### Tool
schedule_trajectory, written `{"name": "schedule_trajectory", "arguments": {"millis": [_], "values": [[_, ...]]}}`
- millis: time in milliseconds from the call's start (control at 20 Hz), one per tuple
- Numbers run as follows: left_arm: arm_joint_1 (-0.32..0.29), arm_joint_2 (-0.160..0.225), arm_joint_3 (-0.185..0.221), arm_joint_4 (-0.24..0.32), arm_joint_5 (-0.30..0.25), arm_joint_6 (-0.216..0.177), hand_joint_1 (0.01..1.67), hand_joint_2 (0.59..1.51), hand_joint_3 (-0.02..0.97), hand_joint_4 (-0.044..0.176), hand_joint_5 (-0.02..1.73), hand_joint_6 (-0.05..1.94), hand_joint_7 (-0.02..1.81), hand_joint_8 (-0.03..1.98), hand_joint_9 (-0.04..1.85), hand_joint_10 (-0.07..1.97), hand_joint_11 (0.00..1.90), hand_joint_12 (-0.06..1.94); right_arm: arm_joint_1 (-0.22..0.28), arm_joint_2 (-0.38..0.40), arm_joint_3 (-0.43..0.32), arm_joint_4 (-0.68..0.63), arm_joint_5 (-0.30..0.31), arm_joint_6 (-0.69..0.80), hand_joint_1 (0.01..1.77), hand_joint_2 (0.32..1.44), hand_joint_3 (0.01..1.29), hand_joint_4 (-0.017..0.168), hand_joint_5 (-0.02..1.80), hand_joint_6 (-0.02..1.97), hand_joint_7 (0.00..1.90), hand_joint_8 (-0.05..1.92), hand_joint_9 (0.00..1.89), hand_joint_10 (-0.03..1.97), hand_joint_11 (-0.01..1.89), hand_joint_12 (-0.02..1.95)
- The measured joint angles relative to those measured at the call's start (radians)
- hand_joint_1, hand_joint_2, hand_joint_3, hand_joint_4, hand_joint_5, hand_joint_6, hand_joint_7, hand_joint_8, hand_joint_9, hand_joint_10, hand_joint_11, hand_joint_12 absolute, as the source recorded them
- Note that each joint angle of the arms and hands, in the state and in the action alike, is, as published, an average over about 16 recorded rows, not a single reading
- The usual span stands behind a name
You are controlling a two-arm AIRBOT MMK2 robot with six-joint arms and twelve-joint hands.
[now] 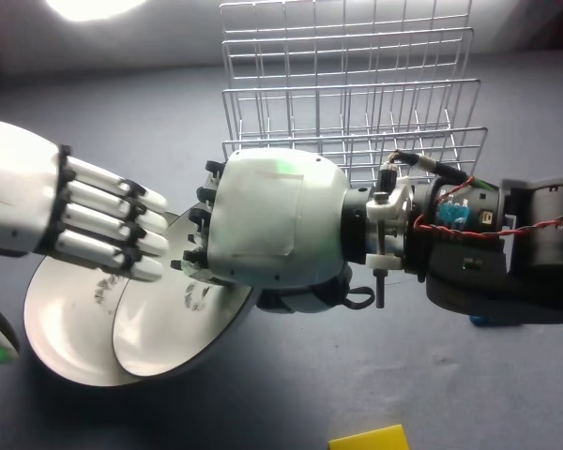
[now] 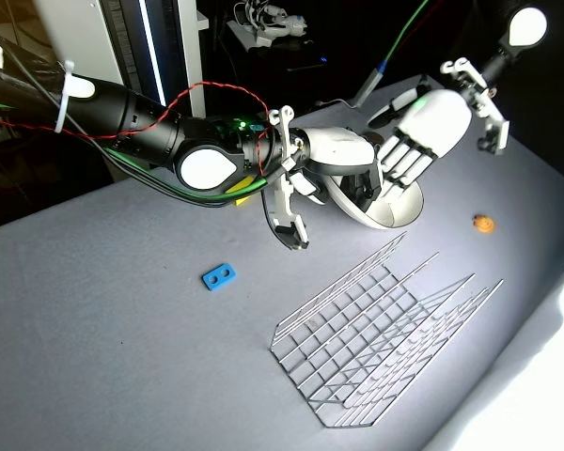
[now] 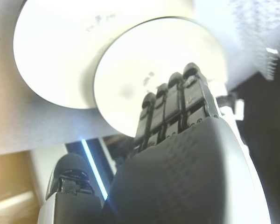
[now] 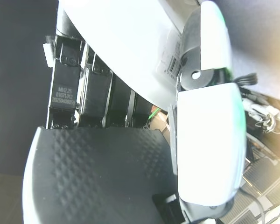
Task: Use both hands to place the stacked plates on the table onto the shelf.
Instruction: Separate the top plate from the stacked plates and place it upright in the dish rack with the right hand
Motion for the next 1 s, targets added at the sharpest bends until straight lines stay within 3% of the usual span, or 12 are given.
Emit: {"name": "schedule_trajectory", "arguments": {"millis": [600,750,1000], "values": [[-0.127,0.099,0.025,0.018,0.005,-0.075,0.02,1.121,0.014,0.004,0.02,0.01,0.01,0.00,0.02,0.00,0.01,0.01,0.126,0.132,-0.177,0.060,-0.073,0.046,1.17,0.95,0.01,0.019,0.99,0.91,1.13,0.76,1.38,0.02,1.01,0.92],[-0.142,0.109,0.032,0.031,0.012,-0.100,0.02,1.120,0.014,0.004,0.02,0.01,0.01,0.00,0.02,0.00,0.01,0.01,0.171,0.182,-0.218,-0.015,-0.091,0.174,1.18,0.95,0.01,0.017,0.98,0.95,1.12,0.78,1.37,0.02,1.00,0.94],[-0.156,0.118,0.039,0.047,0.023,-0.129,0.02,1.120,0.014,0.004,0.02,0.01,0.01,0.00,0.02,0.00,0.01,0.01,0.255,0.260,-0.251,-0.237,-0.108,0.557,1.18,0.95,0.01,0.013,0.97,0.96,1.11,0.80,1.37,0.01,0.99,0.95]]}}
